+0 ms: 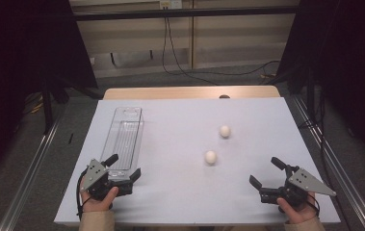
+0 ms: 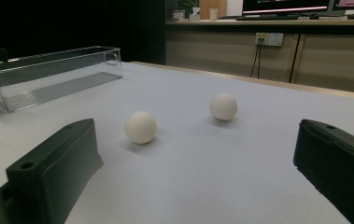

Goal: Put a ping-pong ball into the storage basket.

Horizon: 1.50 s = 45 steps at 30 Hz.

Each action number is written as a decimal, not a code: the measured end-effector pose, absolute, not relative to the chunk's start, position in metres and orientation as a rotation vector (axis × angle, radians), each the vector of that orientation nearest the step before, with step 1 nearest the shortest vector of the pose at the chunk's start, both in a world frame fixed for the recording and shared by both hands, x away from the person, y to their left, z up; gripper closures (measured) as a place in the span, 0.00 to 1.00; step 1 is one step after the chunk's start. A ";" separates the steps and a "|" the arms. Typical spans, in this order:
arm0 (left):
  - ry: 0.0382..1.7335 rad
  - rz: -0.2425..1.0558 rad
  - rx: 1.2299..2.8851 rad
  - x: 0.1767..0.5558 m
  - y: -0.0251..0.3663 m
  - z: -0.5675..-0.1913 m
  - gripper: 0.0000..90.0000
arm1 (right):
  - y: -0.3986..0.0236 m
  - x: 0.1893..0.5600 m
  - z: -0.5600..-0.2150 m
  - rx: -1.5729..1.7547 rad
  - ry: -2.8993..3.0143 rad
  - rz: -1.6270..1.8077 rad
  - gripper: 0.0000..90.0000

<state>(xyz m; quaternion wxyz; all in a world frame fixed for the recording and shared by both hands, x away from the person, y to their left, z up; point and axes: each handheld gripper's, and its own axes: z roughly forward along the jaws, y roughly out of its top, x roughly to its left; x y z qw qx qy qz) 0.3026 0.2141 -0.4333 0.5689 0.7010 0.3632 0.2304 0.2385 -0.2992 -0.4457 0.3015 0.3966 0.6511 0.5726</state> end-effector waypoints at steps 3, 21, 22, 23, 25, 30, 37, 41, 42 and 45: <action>0.852 0.536 1.644 0.303 0.214 -0.433 0.03 | -0.299 0.239 -0.446 1.052 1.729 1.520 0.00; 0.836 0.496 1.631 0.303 0.205 -0.431 0.03 | -0.298 0.239 -0.446 1.047 1.740 1.530 0.00; 0.831 0.492 1.641 0.303 0.204 -0.431 0.03 | -0.298 0.239 -0.446 1.048 1.739 1.531 0.00; 0.832 0.489 1.644 0.303 0.203 -0.431 0.03 | -0.298 0.239 -0.446 1.049 1.739 1.533 0.00; 0.833 0.482 1.642 0.303 0.202 -0.431 0.03 | -0.298 0.238 -0.446 1.045 1.744 1.534 0.00; 0.813 0.467 1.653 0.303 0.197 -0.430 0.03 | -0.298 0.237 -0.446 1.041 1.744 1.539 0.00; 0.801 0.438 1.646 0.305 0.188 -0.429 0.02 | -0.298 0.238 -0.446 1.039 1.750 1.545 0.01; 0.796 0.429 1.650 0.306 0.183 -0.427 0.02 | -0.298 0.238 -0.446 1.038 1.751 1.547 0.01; 0.798 0.423 1.647 0.306 0.183 -0.427 0.02 | -0.298 0.238 -0.446 1.038 1.752 1.546 0.01; 0.798 0.407 1.648 0.307 0.179 -0.426 0.02 | -0.298 0.238 -0.446 1.037 1.751 1.546 0.01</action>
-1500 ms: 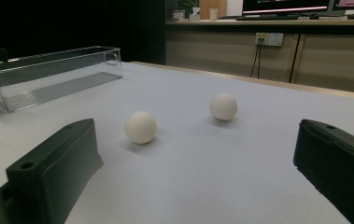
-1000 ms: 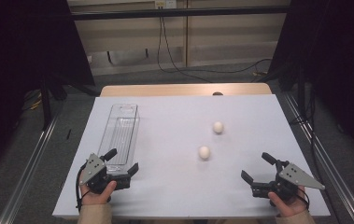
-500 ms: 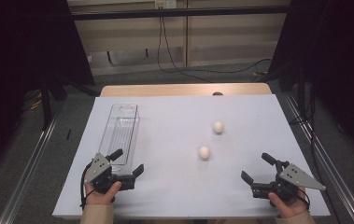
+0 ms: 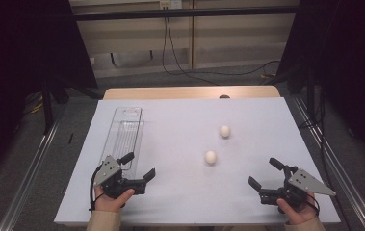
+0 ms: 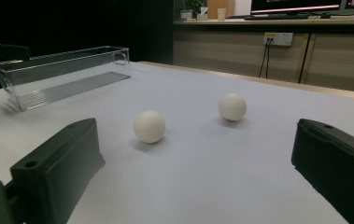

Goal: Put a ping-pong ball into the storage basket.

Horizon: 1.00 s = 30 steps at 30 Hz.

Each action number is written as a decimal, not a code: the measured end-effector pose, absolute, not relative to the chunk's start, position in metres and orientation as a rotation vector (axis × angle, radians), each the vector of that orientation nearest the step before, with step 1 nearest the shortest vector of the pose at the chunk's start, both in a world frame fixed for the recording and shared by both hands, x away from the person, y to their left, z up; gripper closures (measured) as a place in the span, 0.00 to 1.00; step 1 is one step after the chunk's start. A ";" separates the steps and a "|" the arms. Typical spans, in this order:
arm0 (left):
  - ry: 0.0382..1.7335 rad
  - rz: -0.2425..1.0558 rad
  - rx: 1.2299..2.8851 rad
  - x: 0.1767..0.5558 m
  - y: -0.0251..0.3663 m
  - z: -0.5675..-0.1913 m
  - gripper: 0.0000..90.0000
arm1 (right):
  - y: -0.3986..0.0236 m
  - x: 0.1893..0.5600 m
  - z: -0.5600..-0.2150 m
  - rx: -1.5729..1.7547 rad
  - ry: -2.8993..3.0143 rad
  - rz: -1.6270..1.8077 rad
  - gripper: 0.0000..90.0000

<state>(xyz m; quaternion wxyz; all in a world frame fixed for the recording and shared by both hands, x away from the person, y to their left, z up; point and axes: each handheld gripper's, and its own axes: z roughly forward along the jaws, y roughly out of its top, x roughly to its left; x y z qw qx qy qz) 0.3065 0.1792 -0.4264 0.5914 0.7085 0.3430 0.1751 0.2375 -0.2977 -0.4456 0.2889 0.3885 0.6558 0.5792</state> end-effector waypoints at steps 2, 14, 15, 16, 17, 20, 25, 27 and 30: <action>0.794 0.398 1.650 0.307 0.177 -0.426 0.02 | -0.298 0.238 -0.446 1.036 1.752 1.547 0.01; 0.763 0.358 1.676 0.309 0.159 -0.423 0.02 | -0.297 0.237 -0.445 1.027 1.751 1.549 0.01; 0.763 0.358 1.676 0.309 0.159 -0.423 0.02 | -0.297 0.237 -0.445 1.027 1.751 1.549 0.01; 0.765 0.356 1.676 0.310 0.157 -0.422 0.02 | -0.297 0.238 -0.445 1.027 1.751 1.549 0.01; 0.761 0.355 1.681 0.310 0.156 -0.422 0.02 | -0.297 0.237 -0.445 1.029 1.751 1.547 0.01; 0.746 0.344 1.691 0.309 0.151 -0.422 0.02 | -0.297 0.237 -0.445 1.028 1.747 1.551 0.01; 0.733 0.332 1.697 0.310 0.144 -0.421 0.02 | -0.296 0.237 -0.444 1.023 1.752 1.555 0.01; 0.729 0.335 1.706 0.311 0.143 -0.420 0.02 | -0.297 0.237 -0.445 1.019 1.754 1.550 0.01; 0.735 0.331 1.702 0.313 0.141 -0.420 0.02 | -0.297 0.237 -0.445 1.024 1.748 1.552 0.01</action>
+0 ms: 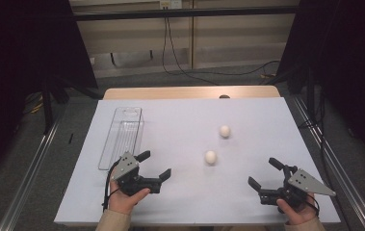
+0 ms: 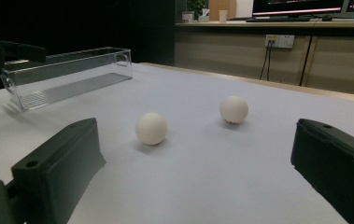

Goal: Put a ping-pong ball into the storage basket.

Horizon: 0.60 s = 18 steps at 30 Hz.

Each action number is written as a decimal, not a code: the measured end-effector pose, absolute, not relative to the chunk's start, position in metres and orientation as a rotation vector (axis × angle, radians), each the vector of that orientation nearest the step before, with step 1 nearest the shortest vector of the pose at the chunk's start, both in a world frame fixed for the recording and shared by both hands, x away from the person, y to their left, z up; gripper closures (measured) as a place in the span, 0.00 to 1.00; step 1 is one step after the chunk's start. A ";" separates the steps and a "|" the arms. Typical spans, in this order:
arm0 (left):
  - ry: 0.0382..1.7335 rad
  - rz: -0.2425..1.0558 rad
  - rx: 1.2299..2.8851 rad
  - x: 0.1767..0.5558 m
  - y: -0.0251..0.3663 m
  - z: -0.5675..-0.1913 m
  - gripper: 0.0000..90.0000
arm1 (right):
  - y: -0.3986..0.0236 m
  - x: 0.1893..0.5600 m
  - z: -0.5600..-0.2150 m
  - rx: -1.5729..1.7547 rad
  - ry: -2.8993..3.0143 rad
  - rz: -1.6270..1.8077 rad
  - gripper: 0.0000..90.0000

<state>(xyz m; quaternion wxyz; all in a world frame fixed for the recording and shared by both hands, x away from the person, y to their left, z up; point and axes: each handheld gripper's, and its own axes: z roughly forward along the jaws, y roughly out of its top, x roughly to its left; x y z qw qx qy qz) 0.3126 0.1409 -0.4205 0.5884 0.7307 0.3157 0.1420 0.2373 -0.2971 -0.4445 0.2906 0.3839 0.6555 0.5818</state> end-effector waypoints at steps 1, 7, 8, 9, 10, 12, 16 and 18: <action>0.737 0.328 1.704 0.313 0.140 -0.421 0.02 | -0.297 0.237 -0.445 1.025 1.748 1.550 0.01; 0.728 0.319 1.714 0.314 0.136 -0.421 0.02 | -0.297 0.238 -0.445 1.021 1.753 1.548 0.01; 0.730 0.319 1.714 0.314 0.135 -0.420 0.02 | -0.297 0.238 -0.445 1.021 1.753 1.548 0.01; 0.731 0.320 1.711 0.314 0.134 -0.421 0.02 | -0.297 0.238 -0.445 1.021 1.753 1.548 0.01; 0.731 0.313 1.714 0.314 0.133 -0.421 0.02 | -0.297 0.238 -0.444 1.018 1.750 1.550 0.01; 0.725 0.315 1.726 0.315 0.131 -0.422 0.02 | -0.297 0.238 -0.444 1.019 1.750 1.551 0.01; 0.714 0.304 1.747 0.315 0.126 -0.423 0.02 | -0.297 0.238 -0.444 1.018 1.749 1.554 0.01; 0.708 0.302 1.754 0.316 0.123 -0.424 0.02 | -0.297 0.237 -0.444 1.016 1.749 1.554 0.01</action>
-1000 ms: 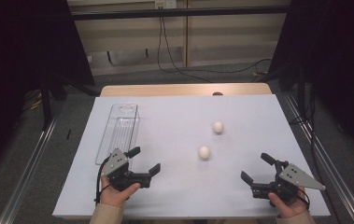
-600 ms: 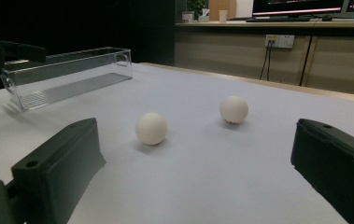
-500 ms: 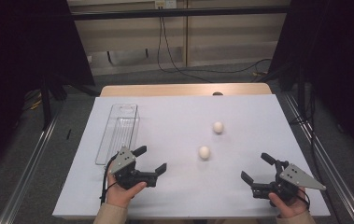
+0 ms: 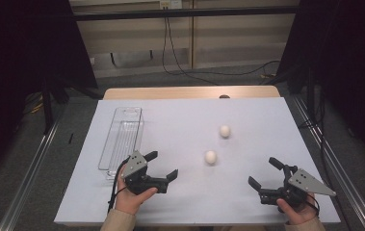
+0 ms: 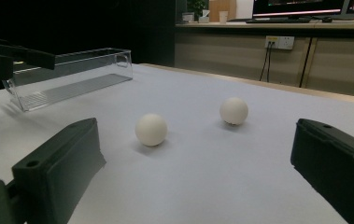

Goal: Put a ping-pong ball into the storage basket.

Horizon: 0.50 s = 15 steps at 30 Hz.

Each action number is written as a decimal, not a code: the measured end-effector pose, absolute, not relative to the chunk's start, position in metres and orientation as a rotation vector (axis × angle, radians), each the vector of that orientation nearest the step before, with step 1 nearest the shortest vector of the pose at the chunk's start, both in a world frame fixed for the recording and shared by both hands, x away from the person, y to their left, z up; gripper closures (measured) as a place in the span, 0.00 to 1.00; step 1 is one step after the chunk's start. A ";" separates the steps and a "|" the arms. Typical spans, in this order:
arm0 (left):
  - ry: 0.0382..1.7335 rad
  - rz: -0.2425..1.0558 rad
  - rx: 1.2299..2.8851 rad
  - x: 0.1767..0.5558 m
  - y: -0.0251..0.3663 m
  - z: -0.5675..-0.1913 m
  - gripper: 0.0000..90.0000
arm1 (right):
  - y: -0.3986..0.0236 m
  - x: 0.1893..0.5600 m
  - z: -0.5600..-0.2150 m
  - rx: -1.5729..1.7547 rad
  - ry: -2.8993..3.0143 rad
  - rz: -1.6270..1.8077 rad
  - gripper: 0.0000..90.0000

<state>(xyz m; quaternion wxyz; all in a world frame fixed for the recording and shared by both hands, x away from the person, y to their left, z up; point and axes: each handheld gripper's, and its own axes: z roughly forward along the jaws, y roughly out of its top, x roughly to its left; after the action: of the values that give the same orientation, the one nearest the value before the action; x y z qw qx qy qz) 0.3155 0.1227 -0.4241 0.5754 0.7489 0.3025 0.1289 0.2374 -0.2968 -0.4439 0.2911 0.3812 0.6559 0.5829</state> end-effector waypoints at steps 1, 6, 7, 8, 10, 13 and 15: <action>0.708 0.302 1.754 0.316 0.123 -0.424 0.02 | -0.297 0.237 -0.444 1.016 1.750 1.554 0.01; 0.704 0.289 1.769 0.316 0.118 -0.425 0.02 | -0.296 0.237 -0.444 1.013 1.749 1.554 0.01; 0.704 0.283 1.769 0.316 0.116 -0.425 0.02 | -0.297 0.237 -0.444 1.014 1.750 1.555 0.01; 0.704 0.284 1.774 0.316 0.115 -0.425 0.02 | -0.297 0.237 -0.444 1.014 1.750 1.555 0.01; 0.696 0.283 1.783 0.316 0.113 -0.426 0.03 | -0.297 0.237 -0.444 1.012 1.749 1.555 0.01; 0.697 0.275 1.790 0.317 0.110 -0.427 0.03 | -0.297 0.237 -0.444 1.013 1.750 1.555 0.01; 0.694 0.263 1.790 0.317 0.106 -0.428 0.03 | -0.297 0.237 -0.444 1.012 1.750 1.555 0.01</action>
<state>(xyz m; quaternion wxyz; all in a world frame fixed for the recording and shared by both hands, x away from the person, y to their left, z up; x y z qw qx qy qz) 0.3167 0.1062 -0.4284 0.5664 0.7613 0.2952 0.1120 0.2374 -0.2965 -0.4437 0.2913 0.3796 0.6563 0.5834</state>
